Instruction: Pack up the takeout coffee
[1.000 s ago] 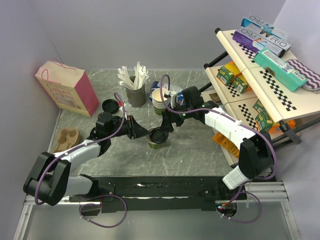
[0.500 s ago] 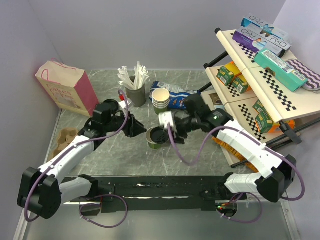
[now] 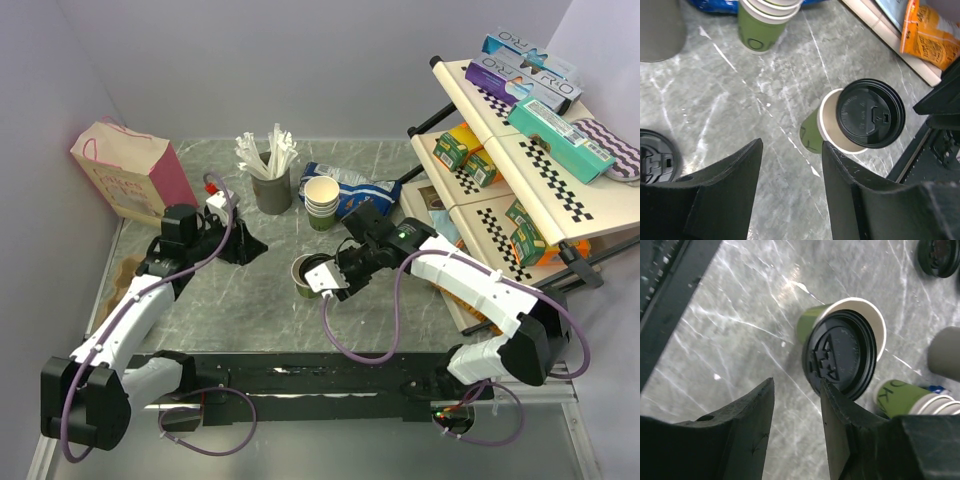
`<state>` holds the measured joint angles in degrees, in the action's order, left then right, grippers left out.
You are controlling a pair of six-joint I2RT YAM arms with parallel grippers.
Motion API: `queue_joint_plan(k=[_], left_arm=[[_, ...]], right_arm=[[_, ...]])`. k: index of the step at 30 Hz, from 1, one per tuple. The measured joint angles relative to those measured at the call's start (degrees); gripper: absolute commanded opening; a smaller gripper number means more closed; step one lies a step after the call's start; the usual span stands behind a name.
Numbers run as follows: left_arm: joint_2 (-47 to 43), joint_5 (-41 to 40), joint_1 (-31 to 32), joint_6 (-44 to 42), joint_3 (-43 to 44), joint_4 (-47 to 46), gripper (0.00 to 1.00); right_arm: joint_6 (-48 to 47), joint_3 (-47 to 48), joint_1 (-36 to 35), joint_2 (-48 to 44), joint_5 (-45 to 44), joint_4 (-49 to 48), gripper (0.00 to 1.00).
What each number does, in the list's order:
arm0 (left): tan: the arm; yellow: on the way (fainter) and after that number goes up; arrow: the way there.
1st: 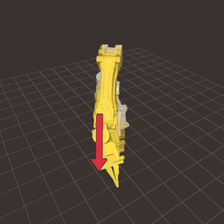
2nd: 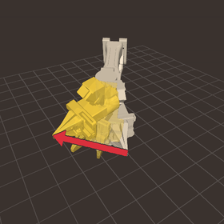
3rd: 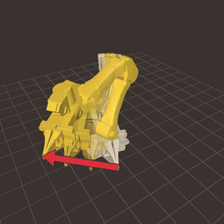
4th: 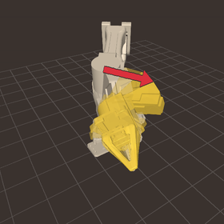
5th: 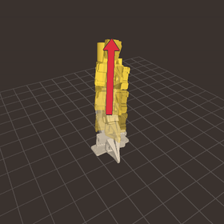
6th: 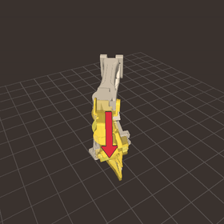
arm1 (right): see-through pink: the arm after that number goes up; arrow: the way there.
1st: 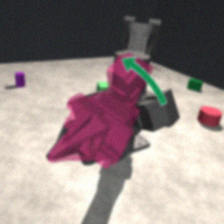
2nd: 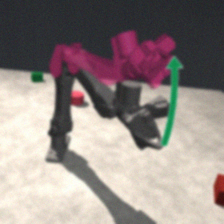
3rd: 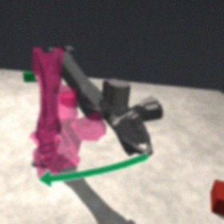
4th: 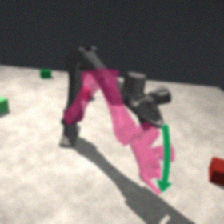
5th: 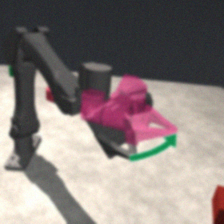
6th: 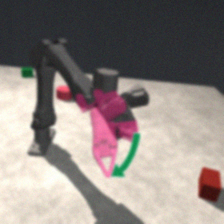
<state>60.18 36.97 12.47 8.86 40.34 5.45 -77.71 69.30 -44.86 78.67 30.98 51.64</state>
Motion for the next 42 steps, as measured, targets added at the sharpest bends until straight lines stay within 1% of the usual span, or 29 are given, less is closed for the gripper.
queue_joint_plan(k=[3,12,21,24,25,30,31,36,37,39,42], left_arm=[[0.0,0.0,-1.2,0.4,0.0,0.0,0.56],[0.0,0.2,-1.6,1.6,0.0,-0.4,0.56],[0.9,0.2,-1.8,2.0,0.0,-1.1,0.57],[1.0,0.2,-1.9,2.0,0.0,-1.4,0.57],[1.0,0.2,-1.9,2.2,0.0,-1.4,0.57],[1.2,0.2,-2.2,2.6,0.0,-1.7,0.57],[1.2,0.2,-2.3,2.7,0.0,-1.7,0.57],[1.5,0.2,-2.3,2.8,0.0,-1.8,0.57],[1.6,0.2,-2.3,2.8,0.0,-1.8,0.57],[1.8,0.2,-2.3,2.8,0.0,-1.8,0.56],[2.1,0.3,-2.3,2.8,0.0,-1.8,0.55]], right_arm=[[-1.5,0.0,0.0,0.3,-1.2,-0.8,0.49],[-3.5,-0.3,-0.3,2.3,-2.7,-2.7,0.49],[-5.8,-0.1,-0.3,6.1,-3.0,-1.8,0.44],[-6.2,0.2,-0.3,6.5,-3.0,-1.3,0.40],[-6.3,0.2,-0.3,6.6,-3.0,-1.3,0.35],[-6.8,0.5,-0.3,6.8,-3.1,-1.1,0.26],[-6.8,0.6,-0.3,6.8,-3.1,-1.1,0.20],[-7.0,1.4,-0.3,7.4,-3.4,-0.7,0.09],[-7.0,1.6,-0.3,7.5,-3.5,-0.6,0.04],[-7.0,1.8,-0.3,7.7,-3.7,-0.6,0.00],[-6.5,2.3,-0.3,7.7,-4.0,0.1,0.00]])
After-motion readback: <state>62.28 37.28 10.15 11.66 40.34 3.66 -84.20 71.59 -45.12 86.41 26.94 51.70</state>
